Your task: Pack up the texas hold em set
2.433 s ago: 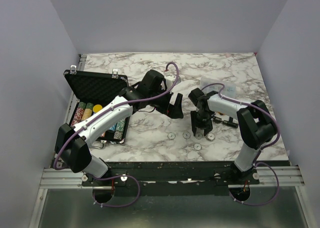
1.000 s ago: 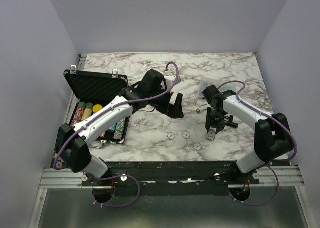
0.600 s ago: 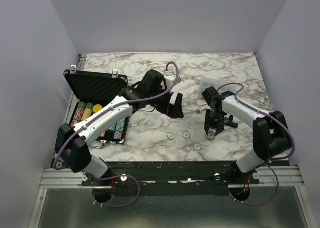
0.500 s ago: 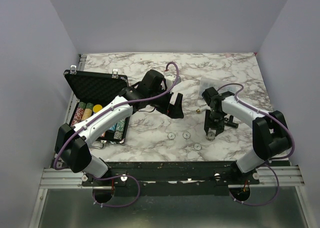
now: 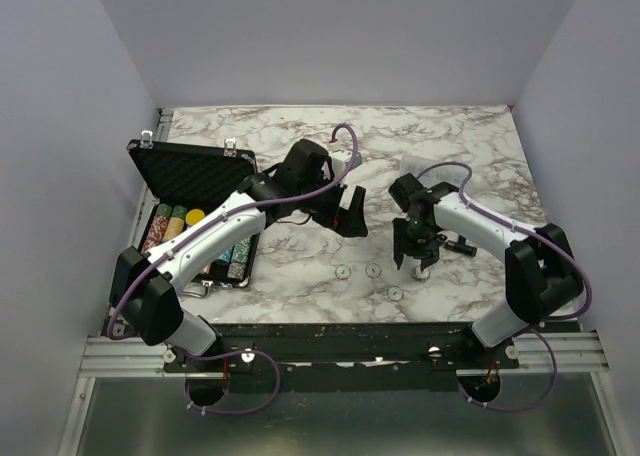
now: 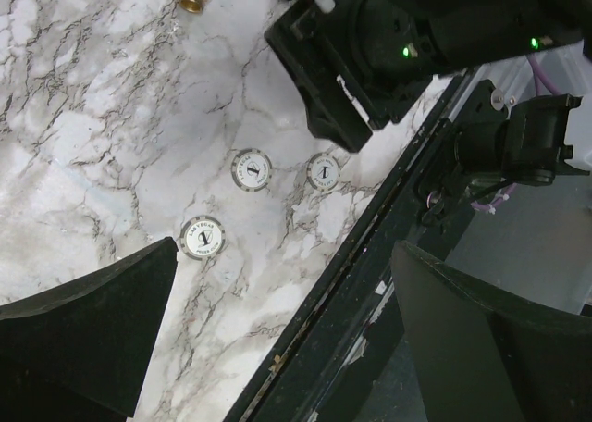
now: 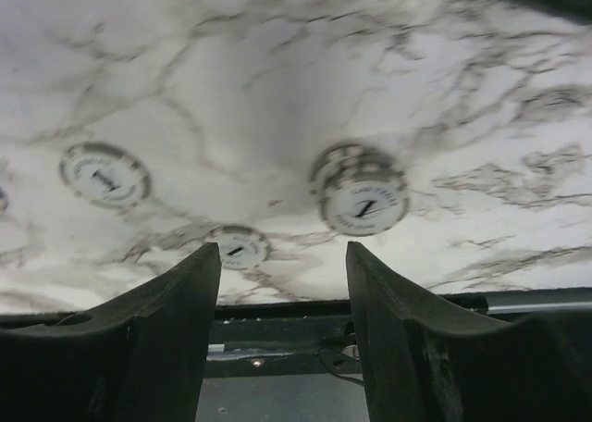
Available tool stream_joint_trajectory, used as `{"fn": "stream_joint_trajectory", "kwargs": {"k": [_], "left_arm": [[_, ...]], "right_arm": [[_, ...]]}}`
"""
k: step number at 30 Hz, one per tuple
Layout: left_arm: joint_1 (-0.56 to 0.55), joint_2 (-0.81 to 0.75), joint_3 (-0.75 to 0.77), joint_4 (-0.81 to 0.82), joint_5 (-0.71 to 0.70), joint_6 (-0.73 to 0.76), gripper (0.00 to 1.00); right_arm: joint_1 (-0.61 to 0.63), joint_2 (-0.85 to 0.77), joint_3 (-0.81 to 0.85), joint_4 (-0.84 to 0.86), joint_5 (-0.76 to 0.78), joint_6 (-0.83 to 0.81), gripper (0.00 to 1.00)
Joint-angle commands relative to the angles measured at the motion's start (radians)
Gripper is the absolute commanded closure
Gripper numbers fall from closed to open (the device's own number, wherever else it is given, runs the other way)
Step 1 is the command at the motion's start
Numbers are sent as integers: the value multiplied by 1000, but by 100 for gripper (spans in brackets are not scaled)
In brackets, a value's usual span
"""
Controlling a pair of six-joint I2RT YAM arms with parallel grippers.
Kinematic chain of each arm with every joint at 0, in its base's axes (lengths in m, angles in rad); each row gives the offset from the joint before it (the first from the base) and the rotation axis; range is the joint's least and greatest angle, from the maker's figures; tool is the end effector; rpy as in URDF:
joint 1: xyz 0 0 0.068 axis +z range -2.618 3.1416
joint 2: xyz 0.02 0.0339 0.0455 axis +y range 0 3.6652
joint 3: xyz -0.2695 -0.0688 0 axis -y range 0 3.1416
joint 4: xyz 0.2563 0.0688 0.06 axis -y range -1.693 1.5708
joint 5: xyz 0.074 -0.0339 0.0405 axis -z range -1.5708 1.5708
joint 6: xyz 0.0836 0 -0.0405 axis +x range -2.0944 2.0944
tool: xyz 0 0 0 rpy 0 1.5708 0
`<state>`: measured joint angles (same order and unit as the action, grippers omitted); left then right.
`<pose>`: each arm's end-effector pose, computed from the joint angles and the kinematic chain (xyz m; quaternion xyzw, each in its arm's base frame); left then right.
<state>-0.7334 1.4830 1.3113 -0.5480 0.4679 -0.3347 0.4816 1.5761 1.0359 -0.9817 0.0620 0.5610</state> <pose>0.2503 -0.2763 0.2993 0.2693 0.8495 -0.3862 0.2382 0.2504 0.1250 0.1454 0.0404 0.9984 -0.0147 0.0366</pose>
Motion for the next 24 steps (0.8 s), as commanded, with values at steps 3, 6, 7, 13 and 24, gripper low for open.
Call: {"fn": "stream_joint_trajectory", "kwargs": {"k": [3, 6, 7, 13, 24], "left_arm": [[-3, -4, -1, 2, -2, 6, 2], [-3, -6, -1, 2, -1, 6, 2], [-3, -8, -1, 1, -3, 5, 2], [-3, -7, -2, 1, -5, 5, 2], [-3, -9, -4, 2, -5, 6, 1]], "right_arm": [[110, 9, -6, 4, -114, 45, 40], [138, 27, -44, 38, -145, 63, 40], [149, 34, -54, 50, -154, 67, 40], [195, 85, -86, 80, -154, 83, 39], [194, 134, -91, 133, -92, 96, 39]]}}
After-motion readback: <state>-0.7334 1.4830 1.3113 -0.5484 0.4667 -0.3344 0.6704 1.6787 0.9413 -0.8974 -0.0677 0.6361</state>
